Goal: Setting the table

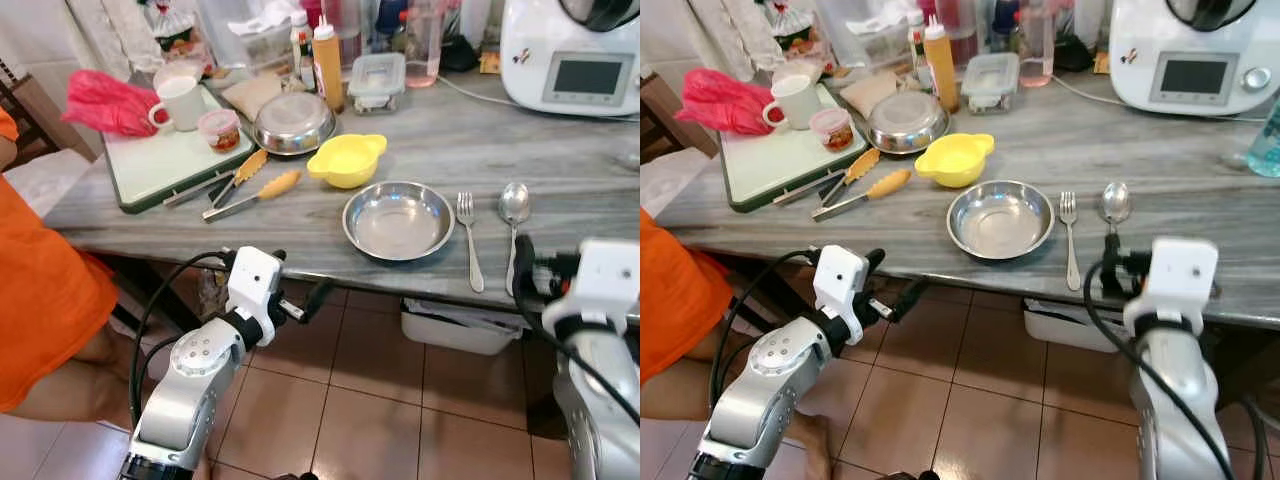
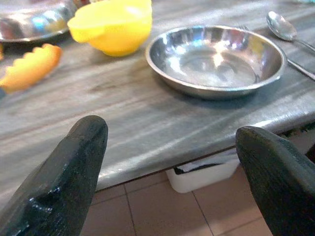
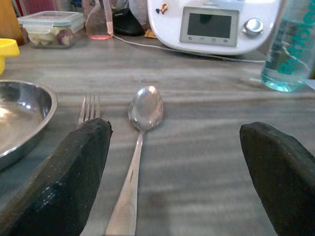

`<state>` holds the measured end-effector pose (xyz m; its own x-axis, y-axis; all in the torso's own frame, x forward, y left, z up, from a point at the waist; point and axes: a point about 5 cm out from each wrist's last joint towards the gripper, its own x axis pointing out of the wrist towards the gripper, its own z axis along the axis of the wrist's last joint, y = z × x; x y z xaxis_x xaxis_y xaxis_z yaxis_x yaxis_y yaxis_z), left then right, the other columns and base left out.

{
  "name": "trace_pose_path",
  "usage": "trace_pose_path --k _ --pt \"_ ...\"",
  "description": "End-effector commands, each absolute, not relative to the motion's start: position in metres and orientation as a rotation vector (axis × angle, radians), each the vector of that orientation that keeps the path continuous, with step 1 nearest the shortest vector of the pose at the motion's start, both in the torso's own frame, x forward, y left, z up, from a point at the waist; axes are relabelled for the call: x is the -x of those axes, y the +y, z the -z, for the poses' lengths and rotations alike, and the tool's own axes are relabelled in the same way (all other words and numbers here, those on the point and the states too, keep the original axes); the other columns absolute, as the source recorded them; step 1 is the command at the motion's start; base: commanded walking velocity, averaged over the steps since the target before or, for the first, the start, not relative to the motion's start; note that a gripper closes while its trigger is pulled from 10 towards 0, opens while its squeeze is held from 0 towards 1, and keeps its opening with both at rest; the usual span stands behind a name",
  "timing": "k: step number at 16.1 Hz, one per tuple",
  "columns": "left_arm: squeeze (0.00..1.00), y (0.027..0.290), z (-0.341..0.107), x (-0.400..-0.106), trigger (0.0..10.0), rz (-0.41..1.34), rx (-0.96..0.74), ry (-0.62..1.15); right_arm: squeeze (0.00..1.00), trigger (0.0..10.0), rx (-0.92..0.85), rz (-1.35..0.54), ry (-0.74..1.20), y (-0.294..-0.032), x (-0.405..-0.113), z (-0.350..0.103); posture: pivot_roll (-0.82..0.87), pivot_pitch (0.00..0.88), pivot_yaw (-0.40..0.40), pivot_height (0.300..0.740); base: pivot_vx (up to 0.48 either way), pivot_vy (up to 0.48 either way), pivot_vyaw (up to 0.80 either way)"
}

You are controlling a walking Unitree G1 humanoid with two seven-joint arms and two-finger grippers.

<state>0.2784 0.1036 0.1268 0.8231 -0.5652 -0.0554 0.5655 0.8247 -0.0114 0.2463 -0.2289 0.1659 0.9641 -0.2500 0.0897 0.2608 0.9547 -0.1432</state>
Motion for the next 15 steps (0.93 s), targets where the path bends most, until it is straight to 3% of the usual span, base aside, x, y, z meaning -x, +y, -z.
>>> trace_pose_path --k 1,7,8,11,15 --pt "0.0 0.115 -0.125 -0.279 10.0 0.562 -0.019 0.057 1.0 10.0 0.141 0.242 -0.07 -0.217 -0.238 -0.164 -0.18 0.041 0.135 0.74 0.0 0.0 0.0" --pt "0.0 0.114 -0.121 -0.279 10.0 0.567 -0.017 0.047 0.97 10.0 0.085 0.246 -0.03 -0.194 -0.221 -0.15 -0.19 0.022 0.136 0.74 0.0 0.0 0.0" --pt "0.0 0.115 -0.122 -0.279 10.0 0.568 -0.014 0.042 0.89 10.0 0.085 0.25 -0.033 -0.195 -0.219 -0.15 -0.19 0.022 0.137 0.74 0.0 0.0 0.0" --pt "0.0 0.121 -0.124 -0.282 10.0 0.527 -0.026 0.035 0.0 10.0 0.112 0.289 -0.034 -0.199 -0.213 -0.147 -0.19 0.02 0.15 0.74 0.0 0.0 0.0" --pt "0.0 0.121 -0.125 -0.291 10.0 0.467 -0.047 0.019 0.0 10.0 0.103 0.289 -0.035 -0.198 -0.216 -0.147 -0.2 0.016 0.155 0.74 0.0 0.0 -0.73"
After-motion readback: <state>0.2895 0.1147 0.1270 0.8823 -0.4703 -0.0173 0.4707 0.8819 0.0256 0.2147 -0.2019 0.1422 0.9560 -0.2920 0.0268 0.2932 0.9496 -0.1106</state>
